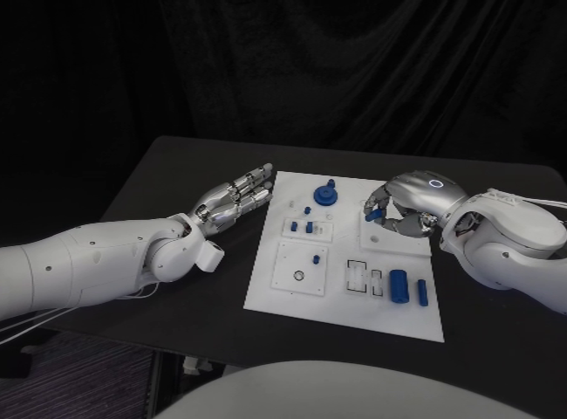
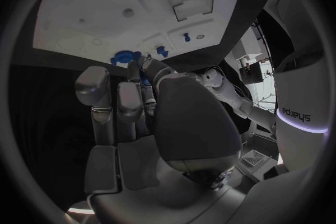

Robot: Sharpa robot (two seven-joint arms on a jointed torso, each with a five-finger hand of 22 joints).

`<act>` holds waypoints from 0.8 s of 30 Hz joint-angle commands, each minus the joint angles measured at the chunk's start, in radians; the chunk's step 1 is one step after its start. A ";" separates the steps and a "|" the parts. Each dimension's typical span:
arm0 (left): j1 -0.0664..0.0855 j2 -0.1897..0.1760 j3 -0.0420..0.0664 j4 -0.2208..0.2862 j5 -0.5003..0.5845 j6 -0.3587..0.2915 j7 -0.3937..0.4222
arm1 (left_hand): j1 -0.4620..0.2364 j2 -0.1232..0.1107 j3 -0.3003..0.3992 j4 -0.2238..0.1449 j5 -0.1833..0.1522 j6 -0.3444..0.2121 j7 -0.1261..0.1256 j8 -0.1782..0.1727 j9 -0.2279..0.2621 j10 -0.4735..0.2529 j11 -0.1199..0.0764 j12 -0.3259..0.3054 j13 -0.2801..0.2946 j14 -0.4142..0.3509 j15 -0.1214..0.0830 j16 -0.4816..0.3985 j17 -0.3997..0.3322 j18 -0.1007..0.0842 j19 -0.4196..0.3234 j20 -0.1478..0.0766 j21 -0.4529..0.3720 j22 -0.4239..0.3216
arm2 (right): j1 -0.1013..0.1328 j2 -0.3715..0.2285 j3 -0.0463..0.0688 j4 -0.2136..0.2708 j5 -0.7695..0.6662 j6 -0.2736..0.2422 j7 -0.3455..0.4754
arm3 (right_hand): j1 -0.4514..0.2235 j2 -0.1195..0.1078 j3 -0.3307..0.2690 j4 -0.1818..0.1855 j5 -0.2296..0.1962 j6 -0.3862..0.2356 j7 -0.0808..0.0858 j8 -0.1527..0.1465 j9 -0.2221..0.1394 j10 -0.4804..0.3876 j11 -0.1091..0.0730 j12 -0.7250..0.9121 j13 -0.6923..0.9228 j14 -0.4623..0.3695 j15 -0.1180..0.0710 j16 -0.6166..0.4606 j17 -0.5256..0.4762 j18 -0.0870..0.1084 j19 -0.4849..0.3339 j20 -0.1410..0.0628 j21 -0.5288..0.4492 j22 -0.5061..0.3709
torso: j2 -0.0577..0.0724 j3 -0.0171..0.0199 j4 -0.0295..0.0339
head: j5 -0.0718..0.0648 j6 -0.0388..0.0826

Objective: Assemble the parts on the task board

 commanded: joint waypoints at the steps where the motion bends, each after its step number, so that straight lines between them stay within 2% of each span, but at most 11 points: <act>1: -0.001 0.004 0.001 0.002 0.006 0.007 0.018 | 0.008 0.001 0.002 -0.005 0.006 -0.001 0.008 0.003 0.001 -0.002 0.006 -0.003 -0.001 0.000 0.000 -0.004 -0.002 0.015 0.003 0.005 -0.003 -0.001 | 0.007 0.000 0.000 0.035 -0.003 0.010 -0.010 | 0.005 0.009 0.001 -0.006 0.004 0.008 0.001 0.005 0.024 -0.007 -0.004 0.007 0.004 0.000 -0.006 0.005 0.003 -0.013 0.000 -0.010 0.007 0.116 | 0.000 -0.0013 0.0020 | 0.001 0.000; 4: -0.001 0.006 0.001 -0.001 0.006 0.009 0.018 | 0.007 0.001 0.002 -0.005 0.005 0.000 0.009 0.004 0.001 -0.002 0.006 -0.003 -0.001 0.000 0.001 -0.004 -0.002 0.015 0.003 0.005 -0.003 -0.001 | 0.007 0.017 -0.001 0.063 -0.004 0.047 -0.015 | 0.003 0.008 0.001 -0.007 0.002 0.009 0.001 0.006 0.026 -0.009 -0.004 0.008 0.006 0.001 -0.006 0.006 0.004 -0.013 0.001 -0.010 0.009 0.117 | 0.001 -0.0013 0.0024 | 0.004 0.000; 8: -0.001 0.009 0.001 -0.004 0.006 0.011 0.014 | 0.006 0.001 0.001 -0.005 0.003 -0.001 0.010 0.003 0.001 -0.002 0.006 -0.003 -0.001 0.000 0.001 -0.004 -0.002 0.015 0.003 0.005 -0.003 -0.001 | -0.011 0.062 -0.001 0.074 -0.030 0.078 -0.013 | -0.001 0.006 0.000 -0.007 -0.006 0.012 0.000 0.008 0.032 -0.011 -0.004 0.011 0.011 0.002 -0.006 0.005 0.004 -0.013 0.000 -0.010 0.008 0.116 | 0.003 -0.0014 0.0015 | 0.002 0.000; 16: -0.001 0.010 0.001 -0.002 0.006 0.011 0.023 | 0.003 0.003 0.002 -0.004 0.004 0.001 0.013 0.004 0.001 -0.002 0.004 -0.003 -0.001 0.000 0.000 -0.004 -0.002 0.015 0.003 0.004 -0.003 -0.001 | -0.066 0.184 -0.002 0.025 -0.077 0.108 0.014 | -0.009 0.009 -0.001 -0.005 -0.025 0.012 -0.001 0.009 0.041 -0.016 -0.005 0.012 0.017 0.003 -0.006 0.006 0.006 -0.013 0.000 -0.010 0.008 0.116 | 0.005 -0.0019 0.0049 | -0.011 0.000; 18: -0.001 0.009 0.001 0.001 0.006 0.010 0.028 | 0.002 0.005 0.003 -0.004 0.009 0.006 0.019 0.005 0.002 -0.002 0.004 -0.003 -0.001 0.000 -0.001 -0.004 -0.002 0.015 0.003 0.002 -0.003 -0.001 | -0.081 0.214 -0.002 0.006 -0.089 0.109 0.023 | -0.010 0.009 -0.001 -0.005 -0.032 0.013 -0.002 0.010 0.045 -0.018 -0.005 0.011 0.019 0.003 -0.006 0.007 0.008 -0.014 0.001 -0.010 0.012 0.117 | 0.006 -0.0002 0.0019 | -0.006 0.000; 21: -0.001 0.008 0.001 0.003 0.006 0.010 0.032 | 0.002 0.005 0.003 -0.004 0.010 0.007 0.020 0.005 0.002 -0.002 0.004 -0.003 -0.001 0.000 -0.001 -0.004 -0.002 0.015 0.003 0.002 -0.003 -0.001 | -0.101 0.248 -0.001 -0.017 -0.098 0.111 0.031 | -0.010 0.009 0.000 -0.006 -0.035 0.012 -0.002 0.009 0.046 -0.020 -0.005 0.010 0.019 0.005 -0.006 0.011 0.013 -0.014 0.002 -0.010 0.017 0.118 | 0.005 0.0001 -0.0028 | 0.008 0.000; 24: -0.001 0.008 0.001 0.004 0.006 0.010 0.033 | 0.002 0.006 0.004 -0.004 0.011 0.007 0.021 0.005 0.002 -0.002 0.004 -0.003 -0.001 0.000 -0.002 -0.004 -0.002 0.014 0.003 0.001 -0.003 -0.001 | -0.114 0.272 -0.001 -0.034 -0.112 0.115 0.037 | -0.010 0.010 0.000 -0.006 -0.036 0.011 -0.002 0.009 0.047 -0.021 -0.004 0.009 0.020 0.005 -0.006 0.011 0.014 -0.014 0.002 -0.010 0.017 0.118 | 0.004 -0.0006 -0.0018 | 0.013 0.000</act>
